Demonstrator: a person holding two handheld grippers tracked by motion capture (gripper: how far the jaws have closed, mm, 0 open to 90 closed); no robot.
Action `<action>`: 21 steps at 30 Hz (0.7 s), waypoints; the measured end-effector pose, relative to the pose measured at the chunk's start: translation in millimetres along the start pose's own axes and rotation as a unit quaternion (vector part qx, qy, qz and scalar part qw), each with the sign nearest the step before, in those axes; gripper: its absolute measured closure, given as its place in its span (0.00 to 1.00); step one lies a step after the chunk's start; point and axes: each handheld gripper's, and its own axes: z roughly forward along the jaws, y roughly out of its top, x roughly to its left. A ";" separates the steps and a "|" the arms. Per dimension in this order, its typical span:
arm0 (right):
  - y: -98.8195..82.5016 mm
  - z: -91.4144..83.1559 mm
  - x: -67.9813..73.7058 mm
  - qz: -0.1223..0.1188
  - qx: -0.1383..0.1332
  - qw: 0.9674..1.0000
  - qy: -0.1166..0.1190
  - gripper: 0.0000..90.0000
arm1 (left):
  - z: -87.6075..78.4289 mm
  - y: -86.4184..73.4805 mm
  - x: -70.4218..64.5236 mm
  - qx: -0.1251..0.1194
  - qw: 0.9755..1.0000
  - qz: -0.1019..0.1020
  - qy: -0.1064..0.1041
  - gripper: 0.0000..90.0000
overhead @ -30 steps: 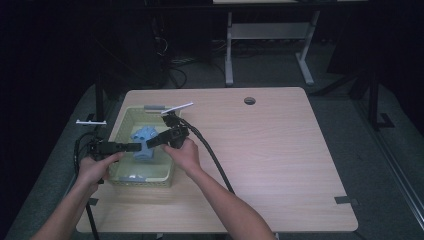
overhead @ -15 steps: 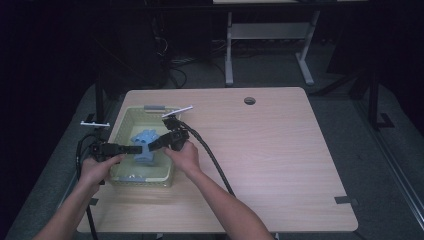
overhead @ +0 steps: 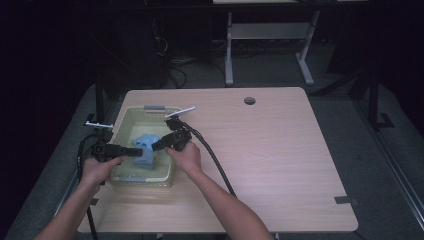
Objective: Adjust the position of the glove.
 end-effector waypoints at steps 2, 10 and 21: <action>-0.1 -3.1 -0.5 0.001 -0.003 1.000 0.003 0.79 | 4.4 0.5 -0.4 0.016 1.000 0.009 0.021 0.87; 0.1 -9.7 1.6 -0.007 -0.011 1.000 0.005 0.78 | 18.8 6.5 -9.8 0.069 0.993 0.024 0.094 0.86; -0.4 -18.3 1.6 -0.011 -0.020 1.000 0.006 0.77 | 14.8 11.5 -3.5 0.069 0.989 0.003 0.131 0.69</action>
